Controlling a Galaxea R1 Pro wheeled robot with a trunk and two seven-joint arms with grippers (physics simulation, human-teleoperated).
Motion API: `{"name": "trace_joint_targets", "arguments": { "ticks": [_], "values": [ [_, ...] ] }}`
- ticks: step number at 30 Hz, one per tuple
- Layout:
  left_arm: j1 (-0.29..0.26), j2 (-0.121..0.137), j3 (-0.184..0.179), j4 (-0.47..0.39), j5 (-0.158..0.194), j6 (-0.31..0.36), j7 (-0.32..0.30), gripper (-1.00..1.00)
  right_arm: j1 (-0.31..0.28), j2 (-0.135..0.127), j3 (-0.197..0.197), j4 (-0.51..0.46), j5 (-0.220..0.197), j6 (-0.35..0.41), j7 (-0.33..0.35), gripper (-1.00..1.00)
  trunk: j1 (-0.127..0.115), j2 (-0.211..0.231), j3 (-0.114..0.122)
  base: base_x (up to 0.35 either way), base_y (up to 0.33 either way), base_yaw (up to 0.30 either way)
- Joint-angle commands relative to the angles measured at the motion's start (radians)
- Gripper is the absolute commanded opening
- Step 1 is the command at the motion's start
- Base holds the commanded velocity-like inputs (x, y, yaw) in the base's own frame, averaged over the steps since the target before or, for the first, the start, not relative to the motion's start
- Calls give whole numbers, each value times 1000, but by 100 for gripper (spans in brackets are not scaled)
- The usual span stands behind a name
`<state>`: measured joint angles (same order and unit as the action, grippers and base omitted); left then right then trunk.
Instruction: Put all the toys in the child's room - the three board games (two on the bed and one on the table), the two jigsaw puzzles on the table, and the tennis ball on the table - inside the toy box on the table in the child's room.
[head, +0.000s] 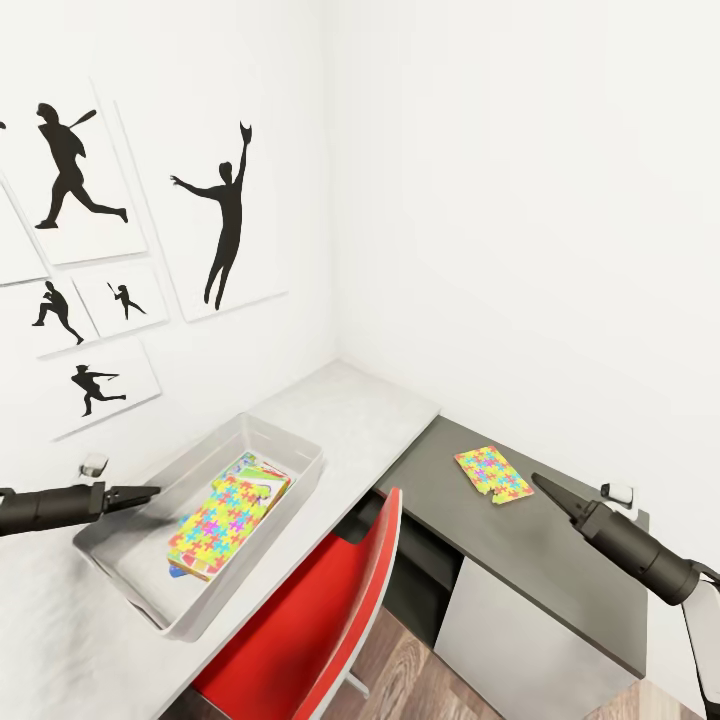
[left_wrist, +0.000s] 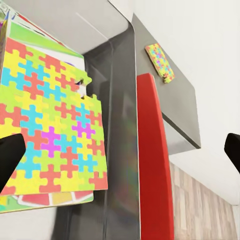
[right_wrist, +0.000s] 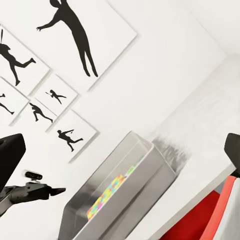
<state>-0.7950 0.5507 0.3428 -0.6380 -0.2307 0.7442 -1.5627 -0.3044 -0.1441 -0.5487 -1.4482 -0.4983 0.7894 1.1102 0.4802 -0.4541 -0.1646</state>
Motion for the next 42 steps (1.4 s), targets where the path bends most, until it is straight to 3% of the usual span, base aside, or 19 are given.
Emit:
{"name": "trace_joint_targets", "arguments": {
  "ticks": [1,6,10,27,36,42],
  "values": [
    [-1,-2,4,-1,-10,11,-8,100,-1,1,-1,0,-3,6,2,100,1,-2,-2,0,0,0],
    [-1,-5,4,-3,6,10,-8,100,-1,32,-3,0,0,5,4,100,1,-2,2,-14,0,0],
    [-1,-5,4,-3,21,10,-8,100,-1,39,-3,0,1,5,5,100,1,-2,8,-172,0,0],
    [0,-2,4,-6,27,9,-8,100,-1,41,-3,0,1,5,4,100,1,-2,35,-301,-27,0],
    [0,1,8,-9,29,27,-8,100,-1,41,-4,0,0,5,4,100,1,-2,50,-69,-49,0],
    [0,16,12,-9,69,72,-8,100,-1,41,-4,1,0,5,4,100,-22,40,78,-3,-2,0]
  ]
}}
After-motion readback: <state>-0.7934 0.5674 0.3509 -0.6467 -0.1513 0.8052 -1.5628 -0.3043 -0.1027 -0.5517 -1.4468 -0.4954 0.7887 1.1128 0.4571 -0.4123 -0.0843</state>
